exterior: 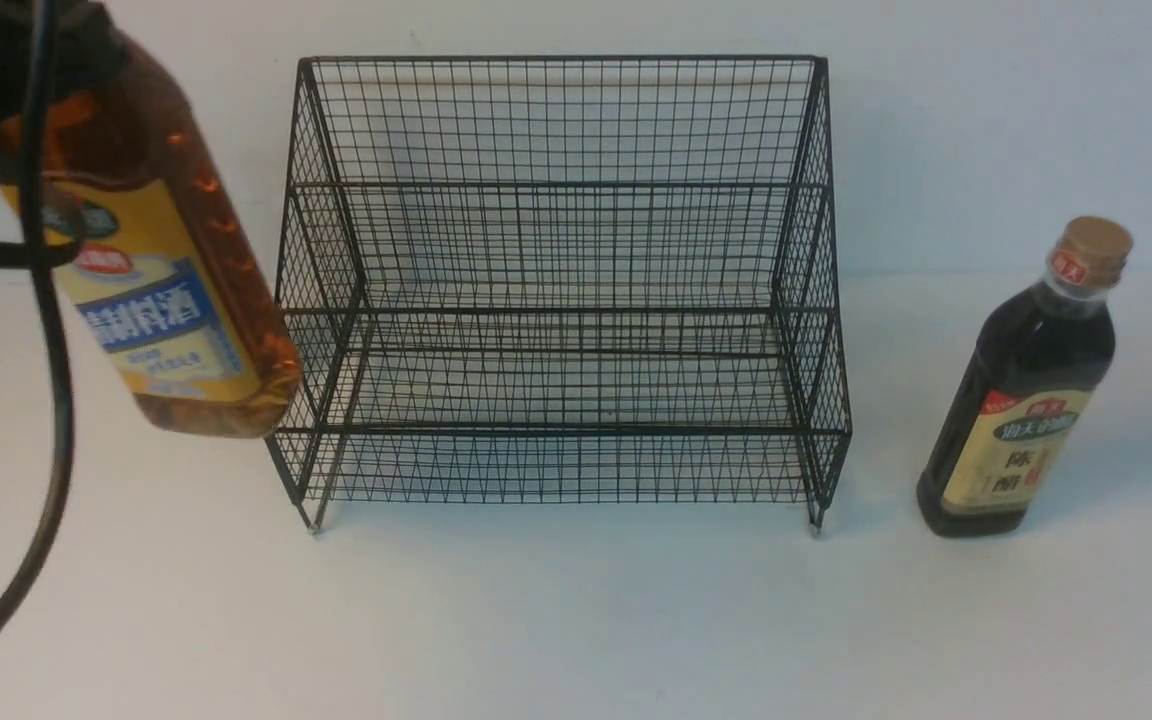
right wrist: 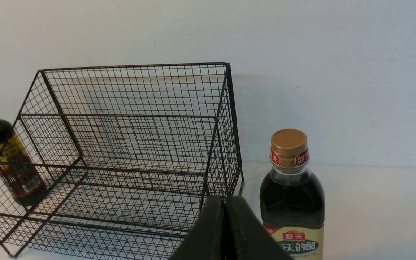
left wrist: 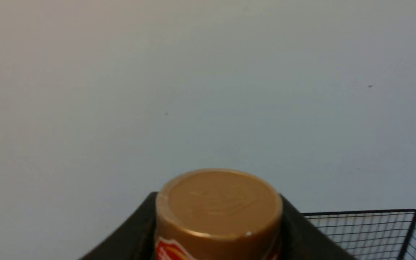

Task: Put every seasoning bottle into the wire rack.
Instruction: Use the left arm to put the condiment bottle back on the shelf

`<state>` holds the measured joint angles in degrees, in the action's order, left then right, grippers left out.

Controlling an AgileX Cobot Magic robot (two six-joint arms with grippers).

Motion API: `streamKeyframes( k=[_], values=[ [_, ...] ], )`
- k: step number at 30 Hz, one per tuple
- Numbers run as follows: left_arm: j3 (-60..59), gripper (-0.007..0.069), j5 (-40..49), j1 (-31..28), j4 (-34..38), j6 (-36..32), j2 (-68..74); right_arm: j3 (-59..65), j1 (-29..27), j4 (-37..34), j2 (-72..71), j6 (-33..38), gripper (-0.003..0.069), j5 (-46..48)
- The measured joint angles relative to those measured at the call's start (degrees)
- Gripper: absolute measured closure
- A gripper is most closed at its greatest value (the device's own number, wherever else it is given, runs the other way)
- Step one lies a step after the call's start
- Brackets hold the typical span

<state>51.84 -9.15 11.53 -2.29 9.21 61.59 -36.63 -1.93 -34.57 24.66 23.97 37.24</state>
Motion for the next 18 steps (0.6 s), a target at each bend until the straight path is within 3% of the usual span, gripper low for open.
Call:
streamKeyframes(
  k=[6,18],
  values=[
    [2.50,0.0314,-2.33,3.59,0.46,0.38,9.11,0.00,0.00,0.00,0.00,0.00,0.0676,0.00],
    [5.50,0.0314,-7.60,3.95,3.62,0.33,17.35,0.00,0.00,0.00,0.00,0.00,0.0676,0.00]
  ],
)
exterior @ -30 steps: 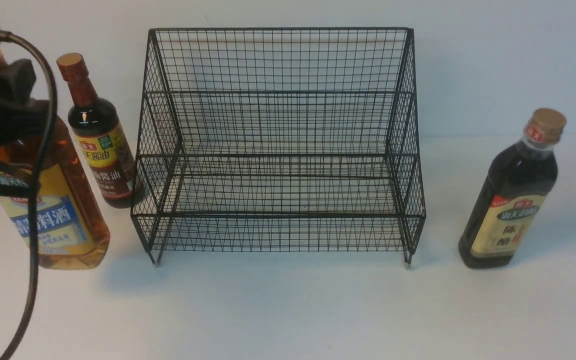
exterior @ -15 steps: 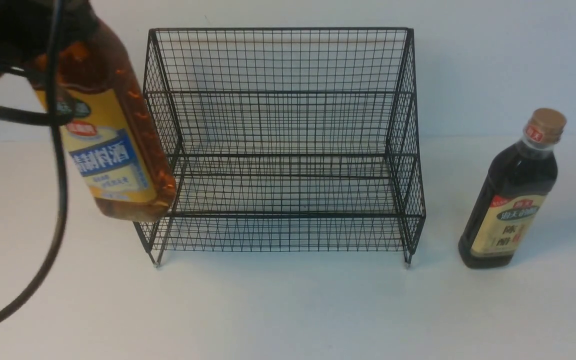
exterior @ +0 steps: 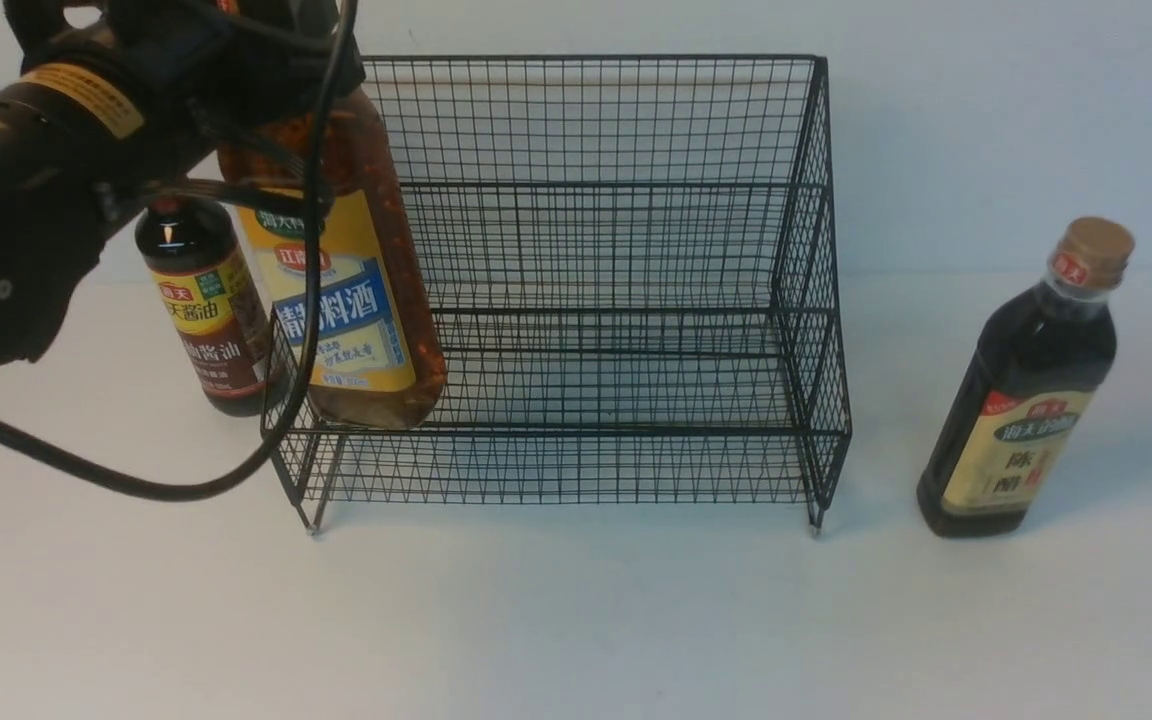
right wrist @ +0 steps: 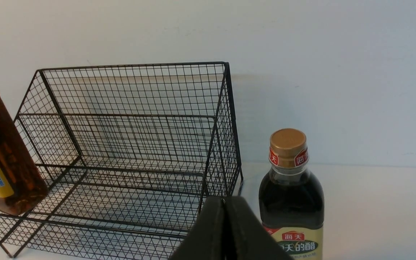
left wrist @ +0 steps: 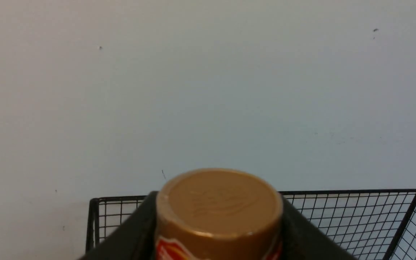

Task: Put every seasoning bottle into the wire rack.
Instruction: Use the left arm to put the condiment bottle back on the shelf

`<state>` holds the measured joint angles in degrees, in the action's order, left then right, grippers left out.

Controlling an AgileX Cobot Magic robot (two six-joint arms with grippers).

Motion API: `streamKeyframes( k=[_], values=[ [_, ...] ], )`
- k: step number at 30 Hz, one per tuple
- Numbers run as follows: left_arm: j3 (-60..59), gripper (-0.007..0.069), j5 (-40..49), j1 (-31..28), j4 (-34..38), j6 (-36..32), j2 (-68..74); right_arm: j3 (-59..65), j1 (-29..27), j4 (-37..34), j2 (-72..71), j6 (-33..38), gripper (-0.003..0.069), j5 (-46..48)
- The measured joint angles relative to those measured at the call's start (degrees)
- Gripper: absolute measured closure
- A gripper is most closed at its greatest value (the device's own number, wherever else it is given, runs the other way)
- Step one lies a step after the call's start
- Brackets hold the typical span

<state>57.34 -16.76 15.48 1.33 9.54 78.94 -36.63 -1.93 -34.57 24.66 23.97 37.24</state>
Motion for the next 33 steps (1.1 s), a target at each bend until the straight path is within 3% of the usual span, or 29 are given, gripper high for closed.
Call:
streamKeyframes(
  k=[13,20,33],
  values=[
    [1.12,0.0314,4.66,2.11,0.19,-0.82,-0.18,0.00,0.00,0.00,0.00,0.00,0.0676,0.00],
    [-0.06,0.0315,17.51,2.65,0.25,-0.35,0.83,0.00,0.00,0.00,0.00,0.00,0.0676,0.00],
    [0.17,0.0315,18.34,2.93,0.20,-1.24,0.91,0.00,0.00,-0.01,0.00,0.00,0.0676,-0.05]
  ],
)
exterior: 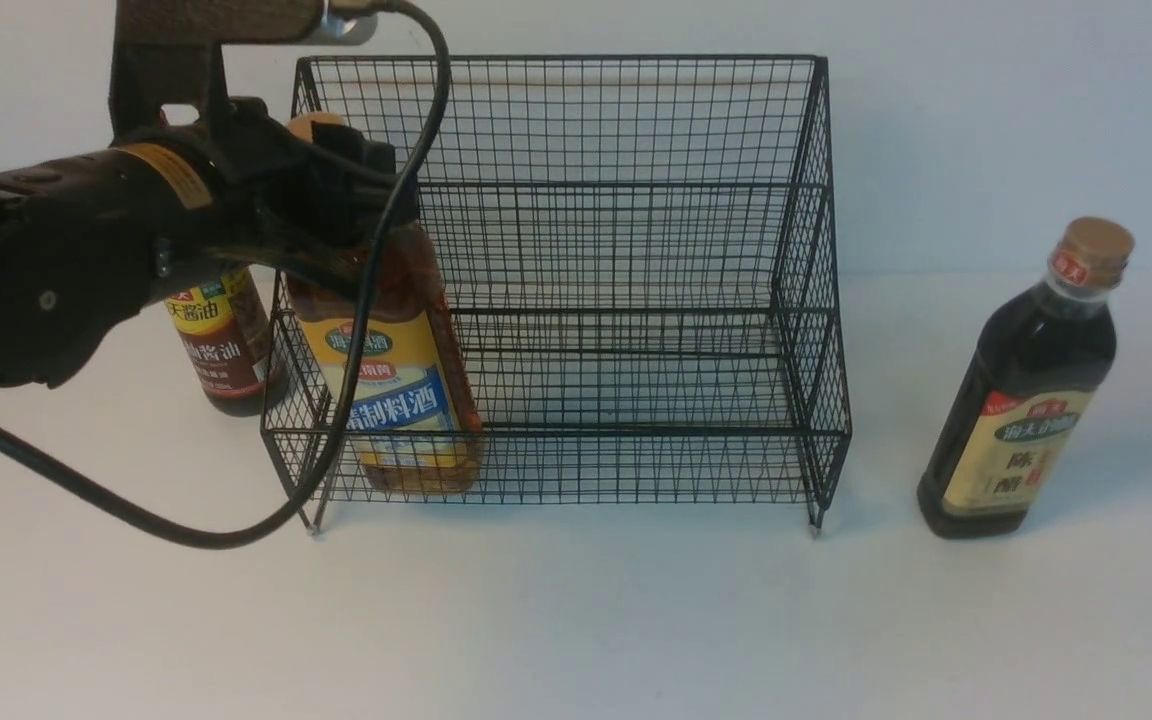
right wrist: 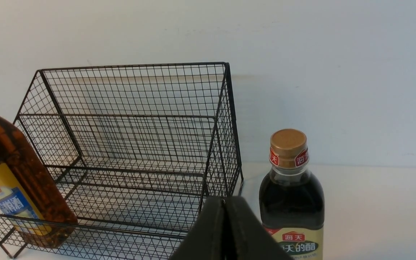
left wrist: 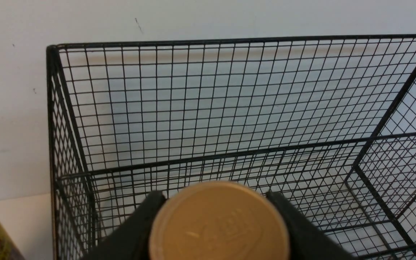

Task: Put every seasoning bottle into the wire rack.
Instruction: Use the left arm to put the condiment bottle back on the shelf, then use the left arm to grab the condiment bottle closest to it

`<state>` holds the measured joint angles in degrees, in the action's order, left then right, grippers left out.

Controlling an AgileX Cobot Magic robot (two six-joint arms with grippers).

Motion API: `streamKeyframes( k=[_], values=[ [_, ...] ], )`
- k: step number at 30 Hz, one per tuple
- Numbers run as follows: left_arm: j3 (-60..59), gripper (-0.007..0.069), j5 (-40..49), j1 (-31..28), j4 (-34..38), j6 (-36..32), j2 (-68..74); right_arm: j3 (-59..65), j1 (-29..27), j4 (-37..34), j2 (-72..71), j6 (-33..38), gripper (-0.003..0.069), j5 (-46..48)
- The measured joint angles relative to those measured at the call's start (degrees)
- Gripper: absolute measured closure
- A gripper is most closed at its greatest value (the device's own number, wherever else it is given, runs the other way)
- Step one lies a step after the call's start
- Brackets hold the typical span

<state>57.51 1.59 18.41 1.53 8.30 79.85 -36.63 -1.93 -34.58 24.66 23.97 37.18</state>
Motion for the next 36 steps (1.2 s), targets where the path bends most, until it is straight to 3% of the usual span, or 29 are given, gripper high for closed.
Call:
streamKeyframes(
  k=[11,18,21,24,28,29,31,34,35,36],
  values=[
    [0.35,0.0310,0.07,0.00,0.06,-1.28,0.39,-0.44,0.00,0.34,0.81,1.07,0.0676,-2.03],
    [0.77,0.0102,-0.39,0.00,0.06,-2.65,-2.05,-1.98,0.00,1.52,5.56,1.53,0.0676,-5.31],
    [0.77,0.0060,0.11,0.00,0.01,-4.72,-5.77,-2.70,0.00,1.39,7.89,3.01,0.0676,-8.13],
    [0.77,0.0065,2.08,0.00,0.01,-6.39,-9.76,-3.70,0.00,1.27,10.69,5.86,0.0676,-11.49],
    [0.81,0.0139,5.39,0.00,0.01,-6.91,-14.72,-4.94,0.00,0.15,14.26,9.41,0.0676,-15.07],
    [0.81,0.0206,7.26,0.00,0.01,-6.92,-17.12,-5.68,0.00,-0.88,15.88,10.81,0.0676,-16.10],
    [0.83,0.0269,9.03,0.00,0.01,-6.92,-18.91,-6.58,0.00,-1.65,17.52,12.01,0.0676,-16.61],
    [0.83,0.0499,16.68,0.00,-0.05,-6.96,-24.03,-9.80,0.00,-3.25,21.97,15.96,0.0676,-17.04],
    [0.83,0.0511,17.15,0.00,-0.05,-6.96,-24.55,-10.02,0.00,-3.22,22.23,16.12,0.0676,-17.04],
    [0.83,0.0580,21.06,0.00,-0.10,-6.96,-26.51,-12.24,0.00,-3.38,24.55,17.00,0.0672,-17.04]
  ],
)
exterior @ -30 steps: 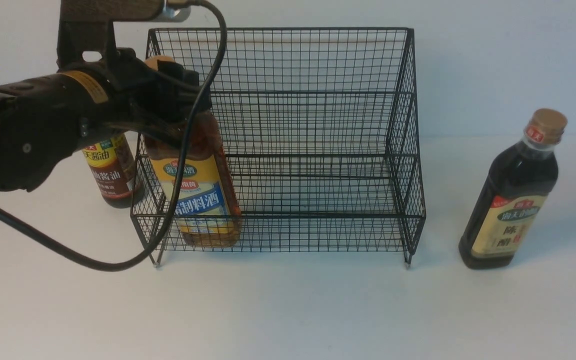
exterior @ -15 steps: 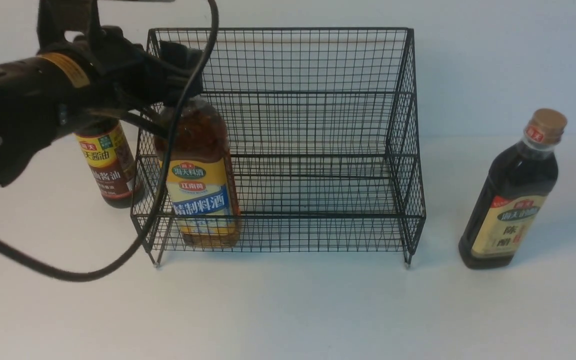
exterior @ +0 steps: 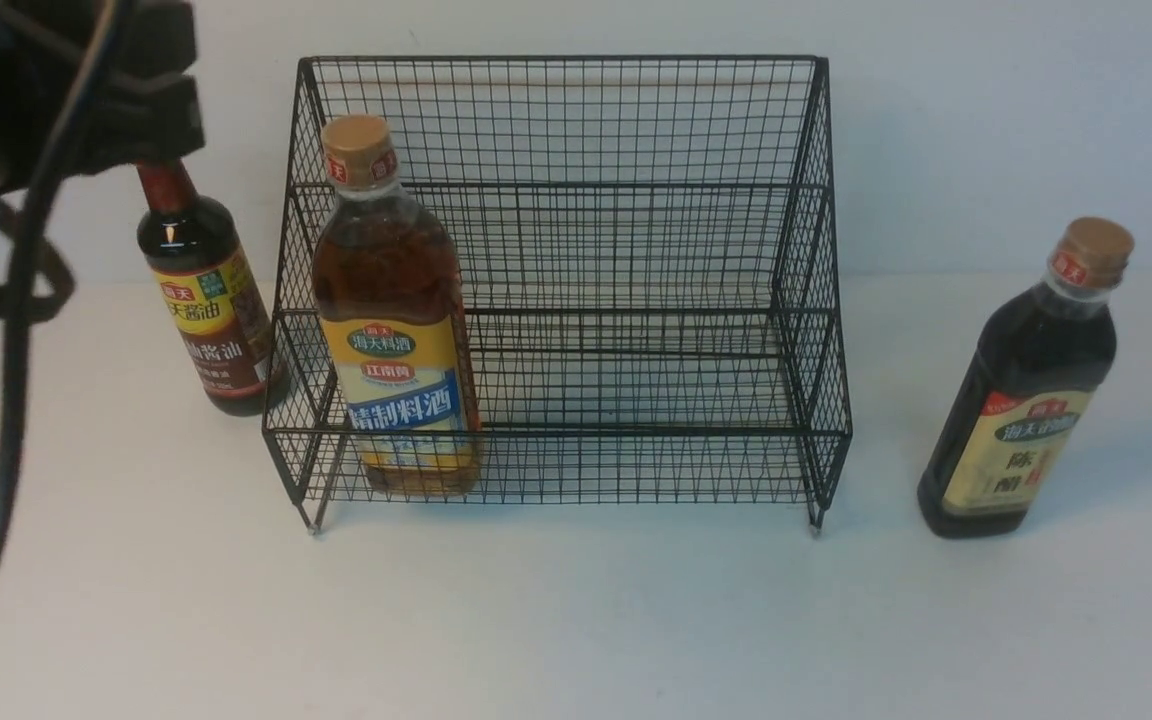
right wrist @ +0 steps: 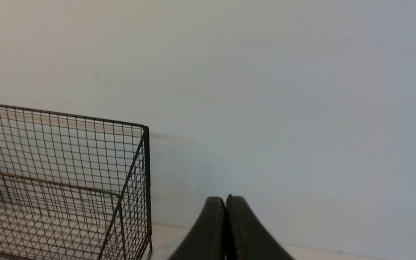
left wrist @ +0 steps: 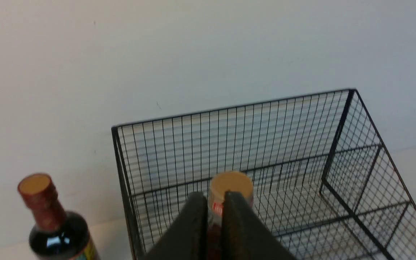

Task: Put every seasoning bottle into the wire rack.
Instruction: Use the left arm to grab the condiment bottle closest to it

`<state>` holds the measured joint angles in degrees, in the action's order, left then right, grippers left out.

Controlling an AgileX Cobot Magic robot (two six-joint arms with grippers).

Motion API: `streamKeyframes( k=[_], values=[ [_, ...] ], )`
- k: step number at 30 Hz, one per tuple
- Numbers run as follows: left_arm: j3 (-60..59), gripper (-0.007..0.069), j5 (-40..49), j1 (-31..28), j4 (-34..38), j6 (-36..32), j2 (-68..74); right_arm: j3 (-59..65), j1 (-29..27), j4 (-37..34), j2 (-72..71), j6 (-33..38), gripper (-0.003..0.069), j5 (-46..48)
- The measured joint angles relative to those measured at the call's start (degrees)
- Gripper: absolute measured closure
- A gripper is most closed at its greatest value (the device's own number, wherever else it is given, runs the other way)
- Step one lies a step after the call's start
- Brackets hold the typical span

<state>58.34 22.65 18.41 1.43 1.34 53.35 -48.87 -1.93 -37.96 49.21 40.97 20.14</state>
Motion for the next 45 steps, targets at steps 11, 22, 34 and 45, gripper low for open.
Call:
streamKeyframes(
  k=[11,22,34,45],
  values=[
    [-3.57,0.0629,12.24,0.00,-2.87,0.05,-10.03,-1.28,0.00,-6.92,3.99,-3.41,0.0669,5.94],
    [-7.03,0.0629,21.10,0.00,-9.21,2.05,-16.28,10.61,-0.05,-33.43,-4.03,-1.81,0.0669,14.97],
    [-32.33,0.0629,11.52,0.00,-11.61,13.39,-38.42,10.97,-0.05,-35.84,-7.68,7.03,0.0669,16.81],
    [-28.67,0.0629,4.27,0.00,-19.15,22.60,-37.62,10.97,-0.05,-35.84,-7.68,9.16,0.0669,16.88]
  ],
)
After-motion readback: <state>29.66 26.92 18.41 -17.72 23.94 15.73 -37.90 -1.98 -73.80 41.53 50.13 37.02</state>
